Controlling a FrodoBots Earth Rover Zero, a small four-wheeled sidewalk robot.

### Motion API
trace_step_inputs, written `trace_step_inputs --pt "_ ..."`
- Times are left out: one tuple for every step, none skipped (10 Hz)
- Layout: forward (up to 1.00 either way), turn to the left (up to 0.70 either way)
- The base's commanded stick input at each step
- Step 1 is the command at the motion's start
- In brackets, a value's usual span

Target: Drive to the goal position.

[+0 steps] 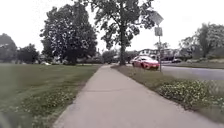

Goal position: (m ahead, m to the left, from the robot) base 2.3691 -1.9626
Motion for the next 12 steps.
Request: trace_step_inputs --pt "0.7 0.0" --pt "0.7 0.0" --pt "0.7 0.0" --pt "0.7 0.0" --pt "0.7 0.0" --pt "0.7 0.0" --pt "0.7 0.18" --pt "0.7 0.35" --pt "0.7 0.35" --pt "0.7 0.35" --pt "0.7 0.35" --pt "0.7 0.35"
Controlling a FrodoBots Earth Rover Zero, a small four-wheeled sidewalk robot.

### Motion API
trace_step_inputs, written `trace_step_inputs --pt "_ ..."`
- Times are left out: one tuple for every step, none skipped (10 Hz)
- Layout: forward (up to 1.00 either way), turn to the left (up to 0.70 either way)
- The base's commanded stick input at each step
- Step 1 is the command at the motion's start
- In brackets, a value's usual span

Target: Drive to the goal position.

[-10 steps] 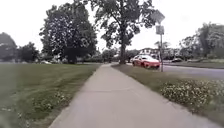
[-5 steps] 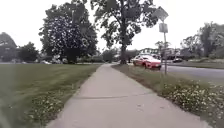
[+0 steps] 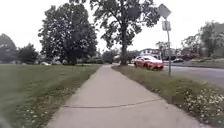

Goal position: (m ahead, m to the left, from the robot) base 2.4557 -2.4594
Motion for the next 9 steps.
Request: trace_step_inputs --pt "0.7 0.0" --pt "0.7 0.0" --pt "0.7 0.0" --pt "0.7 0.0" --pt "0.7 0.0" --pt "0.7 0.0" --pt "0.7 0.0" --pt "0.7 0.0" --pt "0.7 0.0"
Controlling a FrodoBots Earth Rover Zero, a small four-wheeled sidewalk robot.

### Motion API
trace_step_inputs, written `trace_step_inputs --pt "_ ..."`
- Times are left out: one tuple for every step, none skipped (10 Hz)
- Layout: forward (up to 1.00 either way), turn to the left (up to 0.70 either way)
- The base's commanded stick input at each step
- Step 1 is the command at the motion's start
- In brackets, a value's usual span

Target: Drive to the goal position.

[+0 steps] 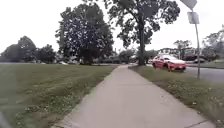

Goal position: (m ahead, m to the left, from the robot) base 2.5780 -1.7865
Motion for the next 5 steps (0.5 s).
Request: trace_step_inputs --pt "0.7 0.0" --pt "0.7 0.0" --pt "0.7 0.0" --pt "0.7 0.0" --pt "0.7 0.0"
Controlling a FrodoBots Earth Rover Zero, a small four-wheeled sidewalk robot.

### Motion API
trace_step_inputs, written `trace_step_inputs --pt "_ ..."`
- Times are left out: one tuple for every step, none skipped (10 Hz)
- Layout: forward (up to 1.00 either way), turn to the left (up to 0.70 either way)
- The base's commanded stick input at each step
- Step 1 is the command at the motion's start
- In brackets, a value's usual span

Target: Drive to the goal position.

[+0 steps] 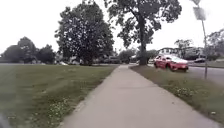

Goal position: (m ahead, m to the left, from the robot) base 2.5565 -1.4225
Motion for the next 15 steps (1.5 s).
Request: trace_step_inputs --pt "0.7 0.0" --pt "0.7 0.0" --pt "0.7 0.0" --pt "0.7 0.0" --pt "0.7 0.0" --pt "0.7 -0.15" --pt "0.7 -0.32" --pt "0.7 -0.07" --pt "0.7 0.0" --pt "0.7 0.0" --pt "0.7 0.0" --pt "0.7 0.0" --pt "0.7 0.0" --pt "0.7 0.0" --pt "0.7 0.0"
